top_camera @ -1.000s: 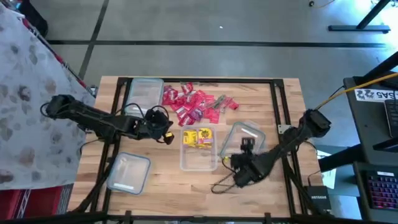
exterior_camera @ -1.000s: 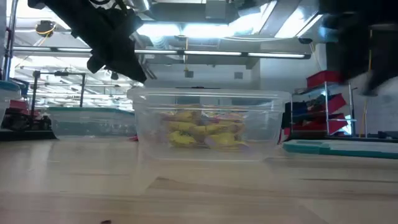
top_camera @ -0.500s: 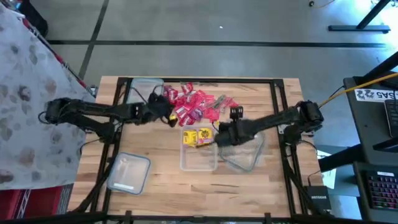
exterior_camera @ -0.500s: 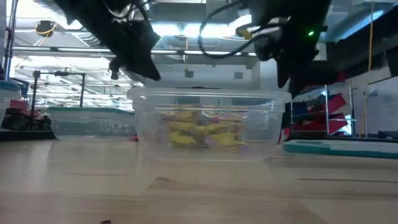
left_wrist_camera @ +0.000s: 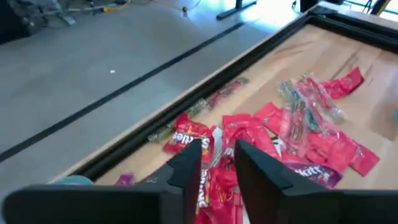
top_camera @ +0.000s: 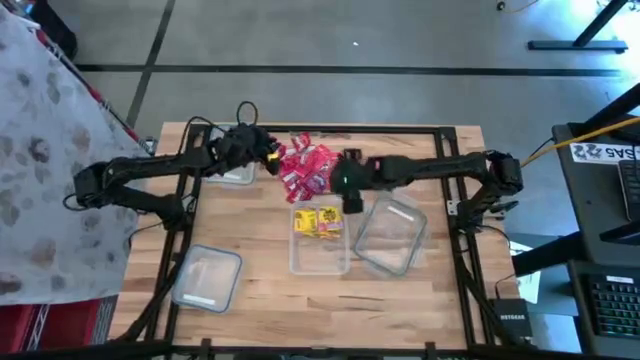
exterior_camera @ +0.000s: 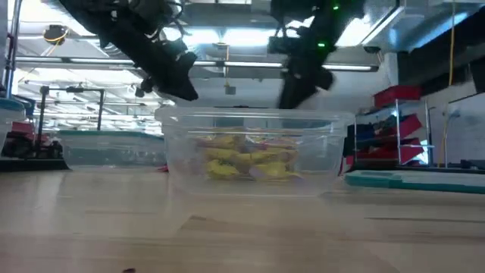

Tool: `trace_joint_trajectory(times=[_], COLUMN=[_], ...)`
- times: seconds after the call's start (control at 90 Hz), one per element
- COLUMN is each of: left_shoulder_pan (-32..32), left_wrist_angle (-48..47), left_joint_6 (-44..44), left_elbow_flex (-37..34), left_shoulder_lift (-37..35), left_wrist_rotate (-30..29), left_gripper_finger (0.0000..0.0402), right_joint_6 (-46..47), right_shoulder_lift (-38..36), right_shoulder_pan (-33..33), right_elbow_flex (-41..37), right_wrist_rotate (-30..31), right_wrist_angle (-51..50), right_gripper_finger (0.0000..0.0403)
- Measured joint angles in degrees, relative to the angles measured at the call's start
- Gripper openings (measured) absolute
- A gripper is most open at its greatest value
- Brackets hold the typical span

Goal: Sort candy
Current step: Put the violet candy into the right transparent bin

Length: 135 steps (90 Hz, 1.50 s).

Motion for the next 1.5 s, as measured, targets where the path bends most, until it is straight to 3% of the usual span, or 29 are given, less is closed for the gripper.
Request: trace_joint_trajectory(times=[0.067, 0.178, 0.422, 0.7, 0.933, 1.2, 1.5], left_shoulder_pan=[0.16, 0.10, -0.30, -1.75, -2.74, -3.81, -5.91], left_wrist_angle=[0.04, 0.97, 0.34, -0.99, -1.04, -1.88, -4.70], left_joint_6=[0.00, 0.01, -0.84, -0.63, -0.48, -1.32, -0.60], left_elbow_flex=[0.00, 0.00, 0.00, 0.00, 0.00, 0.00, 0.00], left_shoulder_lift=[0.47, 1.90, 4.50, 4.61, 4.61, 4.61, 4.63], left_wrist_rotate=[0.04, 0.06, 0.20, 0.21, 0.20, 0.15, 0.02], left_gripper_finger=[0.0104, 0.0113, 0.0116, 0.0116, 0.0116, 0.0116, 0.0116], right_joint_6=[-2.21, -2.56, -3.21, -2.96, 2.39, 3.83, 3.25], right_shoulder_lift=[0.09, 0.68, 7.19, 15.07, 16.68, 17.44, 17.31], right_shoulder_pan=[-2.89, -7.19, -11.57, -10.40, -10.45, -9.25, -6.06], right_elbow_flex=[-1.49, -3.03, -3.37, -3.24, -3.18, -2.06, 4.63], right_wrist_rotate=[-5.73, -9.73, -22.37, -17.92, -16.74, -14.90, -11.38], right_wrist_angle=[7.00, 15.12, 16.23, 21.05, 21.17, 19.09, 11.38], right_gripper_finger=[0.0215, 0.0215, 0.0215, 0.0207, 0.0151, 0.0093, 0.0085])
